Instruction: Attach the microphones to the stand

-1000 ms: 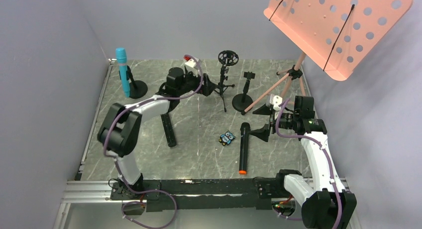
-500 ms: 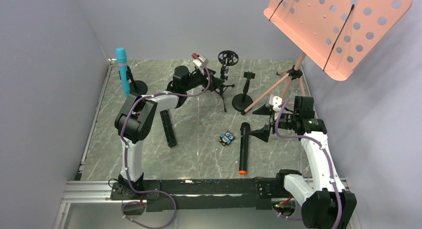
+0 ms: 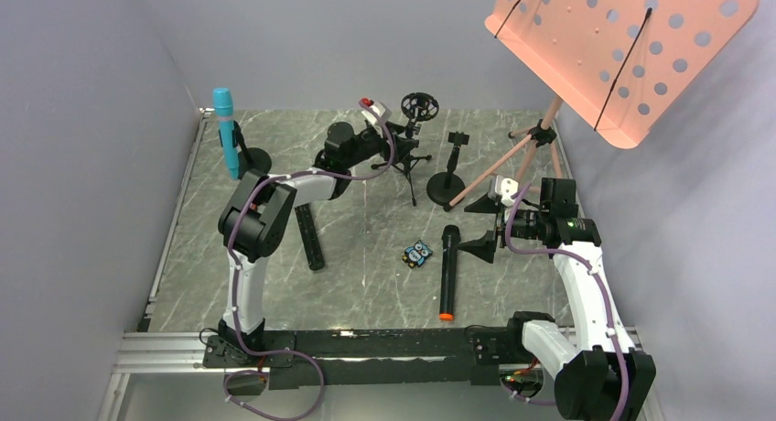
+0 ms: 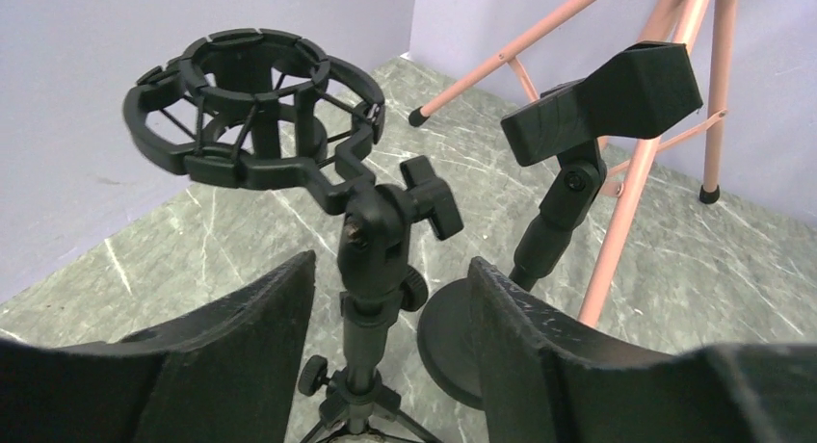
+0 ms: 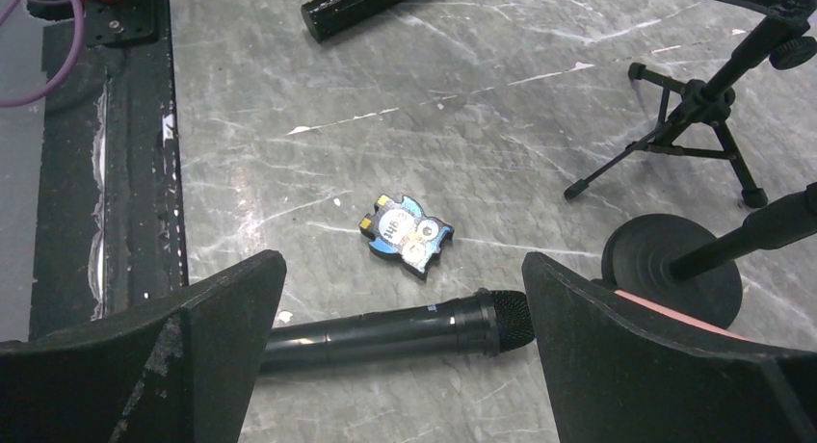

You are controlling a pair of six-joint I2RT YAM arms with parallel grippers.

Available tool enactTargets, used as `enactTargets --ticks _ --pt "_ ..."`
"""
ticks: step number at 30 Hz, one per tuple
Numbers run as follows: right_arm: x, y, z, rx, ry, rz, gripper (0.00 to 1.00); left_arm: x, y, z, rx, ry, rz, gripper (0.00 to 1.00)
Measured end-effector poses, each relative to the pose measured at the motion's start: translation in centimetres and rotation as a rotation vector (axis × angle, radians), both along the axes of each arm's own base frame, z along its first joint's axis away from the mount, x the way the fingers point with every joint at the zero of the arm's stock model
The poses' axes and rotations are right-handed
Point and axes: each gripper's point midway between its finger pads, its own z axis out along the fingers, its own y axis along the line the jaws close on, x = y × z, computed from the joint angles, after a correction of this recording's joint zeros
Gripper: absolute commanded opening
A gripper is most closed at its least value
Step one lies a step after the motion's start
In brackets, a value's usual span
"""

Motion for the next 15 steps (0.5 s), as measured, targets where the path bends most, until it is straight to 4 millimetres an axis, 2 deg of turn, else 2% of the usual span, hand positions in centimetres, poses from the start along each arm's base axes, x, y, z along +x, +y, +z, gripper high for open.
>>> enactTargets --ticks 8,15 --pt "0.0 0.0 0.0 -0.003 -0.004 0.0 1.0 0.6 -1.3 0.8 0.024 -0.023 0.038 0.43" --pt "0.1 -0.2 -0.2 -0.014 -0.003 -0.007 1.0 1.2 -1.3 0.6 0.037 -0.023 0.067 0.42"
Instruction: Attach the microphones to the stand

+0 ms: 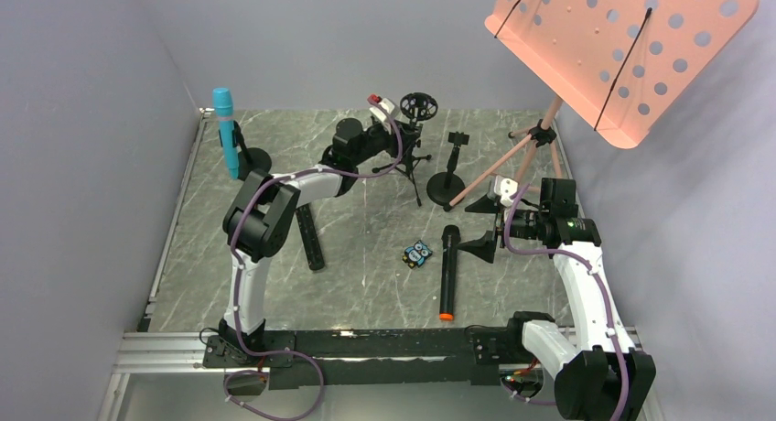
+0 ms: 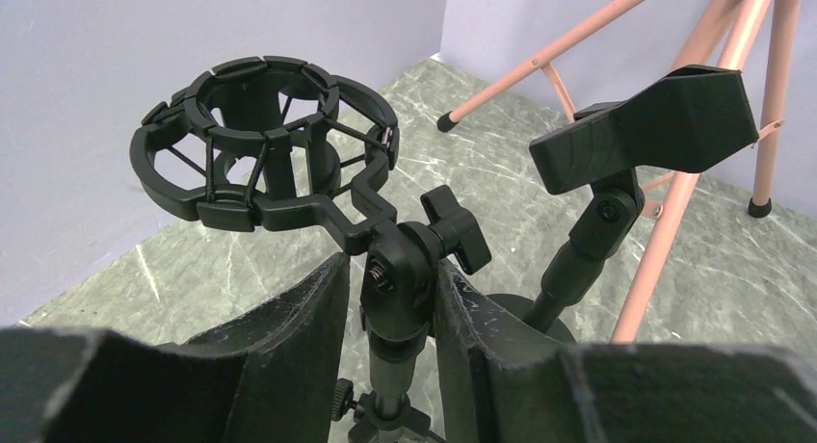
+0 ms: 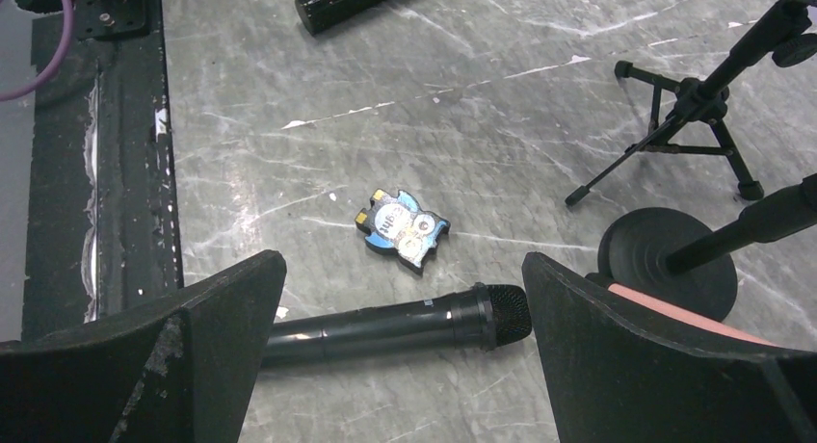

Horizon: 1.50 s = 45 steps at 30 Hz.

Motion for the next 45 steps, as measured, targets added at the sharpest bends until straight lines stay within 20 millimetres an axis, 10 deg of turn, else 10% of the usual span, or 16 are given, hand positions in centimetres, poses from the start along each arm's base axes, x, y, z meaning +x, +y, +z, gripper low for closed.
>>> enactTargets --ticks 6,12,23,34,45 --pt "0.0 0.0 0.0 -0.002 -0.005 0.002 1.0 -0.1 -0.3 -0.2 0.017 -0.004 -0.005 0.37" --pt "0.0 0.0 0.0 -0.003 -0.006 0.003 1.0 0.0 -0.4 -0.2 0.038 -0.027 -0.005 0.01" --pt "0.0 0.0 -0.1 -0.005 -0.009 0.005 1.0 -0.9 1.4 0.3 0.114 -0.086 0.04 0.0" --pt "-0.3 0.0 -0.2 -0.005 0.005 0.007 1.0 -7.3 7.7 0.1 0.118 -0.005 0.106 0.0" --pt "-0.4 0.0 -0.3 -0.006 0.005 0.01 1.0 -17.3 9.6 0.7 0.051 0.064 0.034 0.0"
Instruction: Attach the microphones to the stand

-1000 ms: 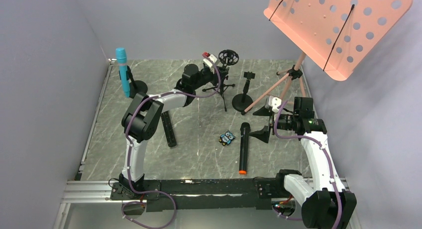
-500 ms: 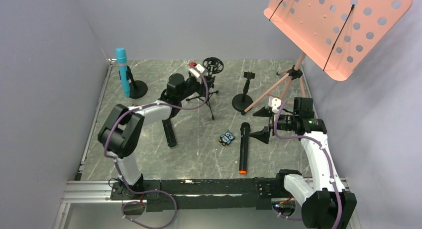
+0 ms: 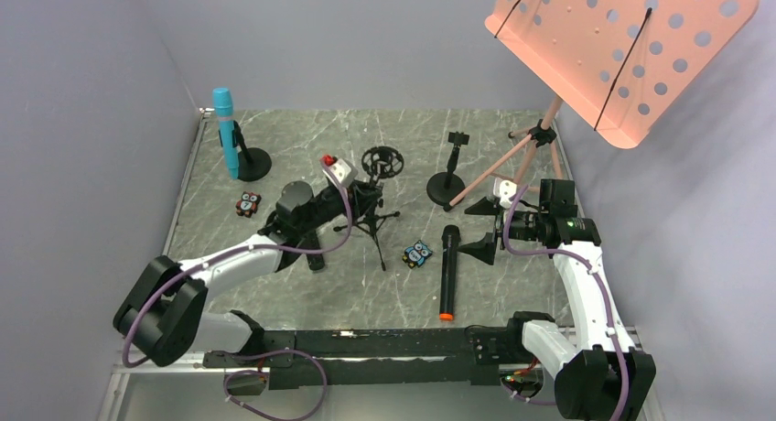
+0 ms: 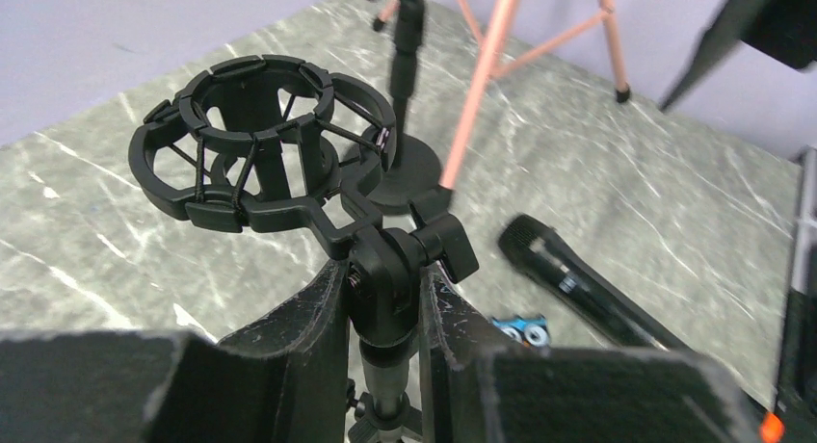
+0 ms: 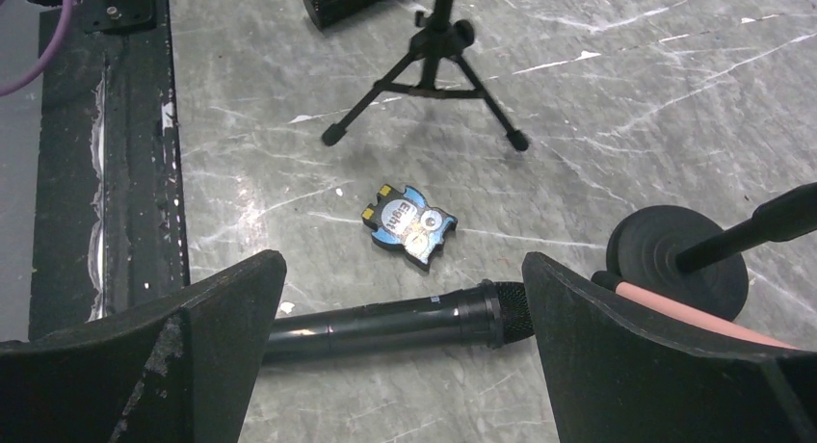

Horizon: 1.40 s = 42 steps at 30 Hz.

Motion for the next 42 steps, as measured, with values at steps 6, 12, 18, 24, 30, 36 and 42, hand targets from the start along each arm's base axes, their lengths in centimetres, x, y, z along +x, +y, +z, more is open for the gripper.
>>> enactTargets --ticks 6,12,18,24,30,36,42 --pt "0.0 0.0 -0.1 0.0 0.005 0.002 1.0 -4.0 -1.1 -1.4 0.024 0.008 -0.06 0.0" --pt "0.0 0.0 -0.1 0.0 0.005 0.001 1.0 -4.9 -1.1 -1.7 0.024 0.002 -0.044 0.31" --pt "0.0 0.0 -0.1 0.0 0.005 0.001 1.0 -5.2 -0.8 -2.3 0.019 0.053 -0.018 0.7" --pt "0.0 0.0 -0.1 0.0 0.005 0.002 1.0 -5.7 0.9 -2.0 0.007 0.079 0.043 0.95" --pt "0.0 0.0 -0.1 0.0 0.004 0.002 1.0 -6.1 3.7 -0.1 -0.013 0.053 0.143 0.99" --pt "0.0 0.0 -0.1 0.0 0.003 0.002 1.0 -6.0 7.5 -1.1 -0.033 0.129 0.28 0.99" --pt "0.0 0.0 -0.1 0.0 0.003 0.001 1.0 -4.3 12.6 -5.8 -0.114 0.349 0.471 0.99"
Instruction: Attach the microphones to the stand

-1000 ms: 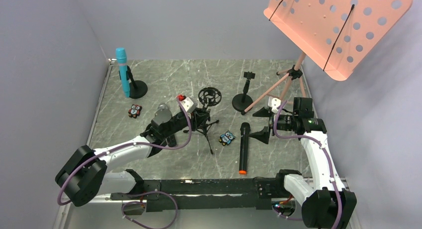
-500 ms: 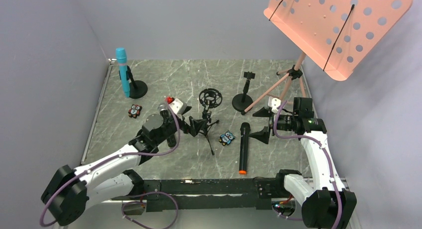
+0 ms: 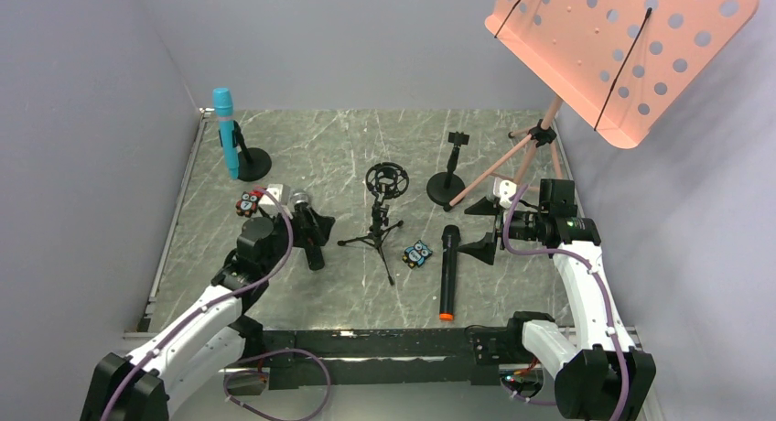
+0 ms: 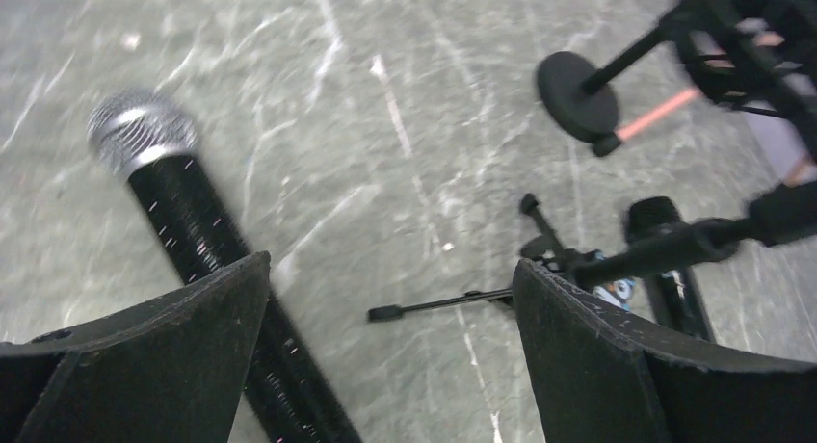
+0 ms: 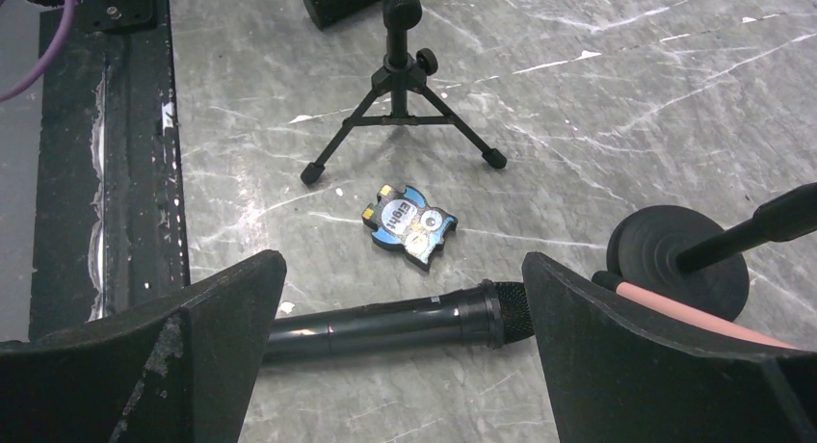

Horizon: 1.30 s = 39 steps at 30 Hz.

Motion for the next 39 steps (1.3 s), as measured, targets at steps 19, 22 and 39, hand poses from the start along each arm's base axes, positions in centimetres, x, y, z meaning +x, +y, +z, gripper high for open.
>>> enactTargets --ticks 19,22,39 --pt "0.0 0.0 0.0 0.0 0.001 0.0 1.0 1.9 4.1 -9.4 0.104 0.555 0.311 0.85" --pt "0.0 0.0 0.0 0.0 0.0 0.0 1.0 1.9 4.3 -10.2 0.141 0.609 0.322 0.82" --pt "0.0 0.0 0.0 0.0 0.001 0.0 1.0 3.2 4.9 -13.3 0.327 0.758 0.338 0.73"
